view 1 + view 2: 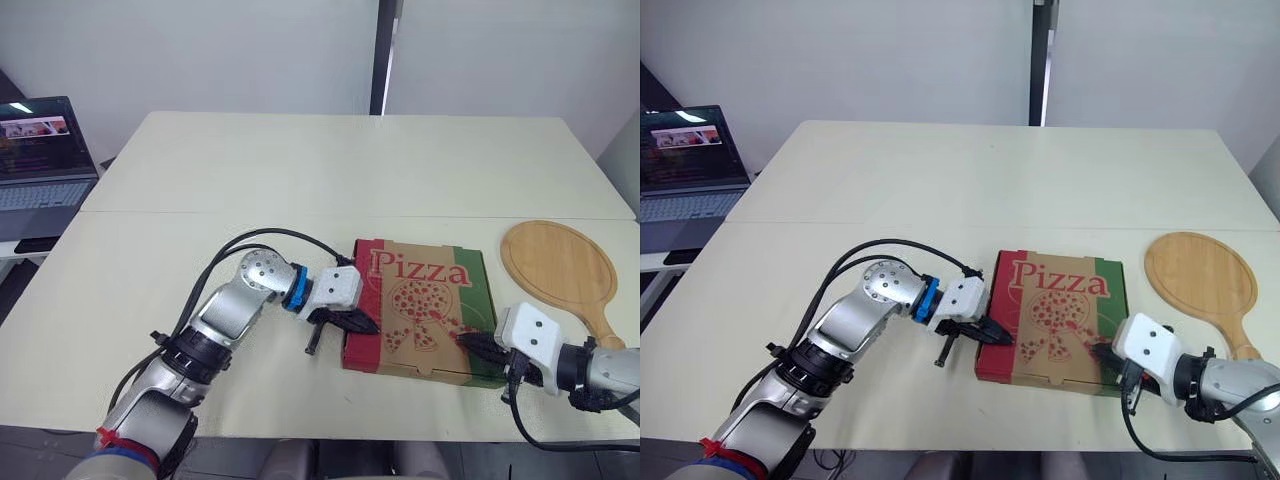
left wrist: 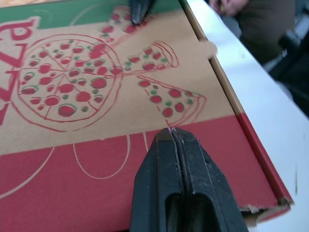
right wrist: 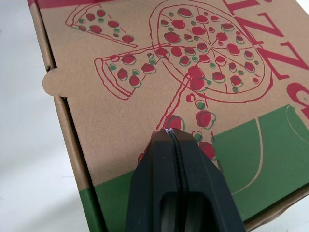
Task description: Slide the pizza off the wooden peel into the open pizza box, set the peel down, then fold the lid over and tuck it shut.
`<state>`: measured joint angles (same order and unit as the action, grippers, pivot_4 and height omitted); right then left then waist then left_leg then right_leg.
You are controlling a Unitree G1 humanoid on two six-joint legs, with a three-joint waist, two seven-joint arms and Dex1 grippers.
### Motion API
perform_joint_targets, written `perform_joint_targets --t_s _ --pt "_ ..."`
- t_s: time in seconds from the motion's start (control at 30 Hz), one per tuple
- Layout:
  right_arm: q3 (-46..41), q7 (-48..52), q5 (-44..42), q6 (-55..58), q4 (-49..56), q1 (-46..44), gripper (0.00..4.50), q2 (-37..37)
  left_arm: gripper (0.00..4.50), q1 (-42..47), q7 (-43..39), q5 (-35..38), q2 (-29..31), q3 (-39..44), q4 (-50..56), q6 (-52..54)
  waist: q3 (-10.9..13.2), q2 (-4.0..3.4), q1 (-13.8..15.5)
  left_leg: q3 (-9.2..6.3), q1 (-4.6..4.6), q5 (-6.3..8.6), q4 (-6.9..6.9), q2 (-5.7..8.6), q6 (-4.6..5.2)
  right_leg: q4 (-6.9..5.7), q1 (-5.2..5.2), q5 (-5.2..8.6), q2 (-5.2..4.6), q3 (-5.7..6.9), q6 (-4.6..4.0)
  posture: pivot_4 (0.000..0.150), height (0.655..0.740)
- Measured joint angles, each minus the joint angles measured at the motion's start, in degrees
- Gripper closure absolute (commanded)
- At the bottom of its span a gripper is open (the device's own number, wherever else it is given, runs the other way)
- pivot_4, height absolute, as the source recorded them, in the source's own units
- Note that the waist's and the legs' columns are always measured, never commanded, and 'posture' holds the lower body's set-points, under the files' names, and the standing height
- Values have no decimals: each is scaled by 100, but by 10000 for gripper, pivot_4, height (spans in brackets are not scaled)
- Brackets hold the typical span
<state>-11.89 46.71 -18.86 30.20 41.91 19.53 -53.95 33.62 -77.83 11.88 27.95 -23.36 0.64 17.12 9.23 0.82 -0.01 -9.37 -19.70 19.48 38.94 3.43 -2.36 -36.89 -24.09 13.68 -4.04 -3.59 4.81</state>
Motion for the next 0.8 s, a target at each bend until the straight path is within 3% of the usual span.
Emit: perform_joint_targets --t_s 0.23,0.43,0.6,0.8 --pt "-654 53 -510 188 -2 -32 44593 343 45000 -298 659 757 452 1248 613 964 0 0 -1 1 0 0 0 0 0 0 -2 0 0 -3 -1 1500 7341" --pt "-1517 -127 -764 391 -299 -524 44593 429 45000 -793 1454 782 685 2062 478 960 0 0 3 1 0 0 -5 -1 -1 1 -5 -1 -1 -1 -2 1500 7341" --pt "-2034 -102 -331 -179 -1089 -394 44593 437 45000 -1559 2241 497 916 2811 29 376 0 -1 7 4 0 0 -9 -2 -1 1 -9 -1 -2 -4 -2 1500 7341" --pt "-2637 228 161 -1345 -3040 -294 44593 358 45000 -2737 3494 -134 1095 3674 -515 -334 -1 -1 -2 12 5 2 -13 -2 1 4 -6 -1 -3 -11 -2 1500 7341"
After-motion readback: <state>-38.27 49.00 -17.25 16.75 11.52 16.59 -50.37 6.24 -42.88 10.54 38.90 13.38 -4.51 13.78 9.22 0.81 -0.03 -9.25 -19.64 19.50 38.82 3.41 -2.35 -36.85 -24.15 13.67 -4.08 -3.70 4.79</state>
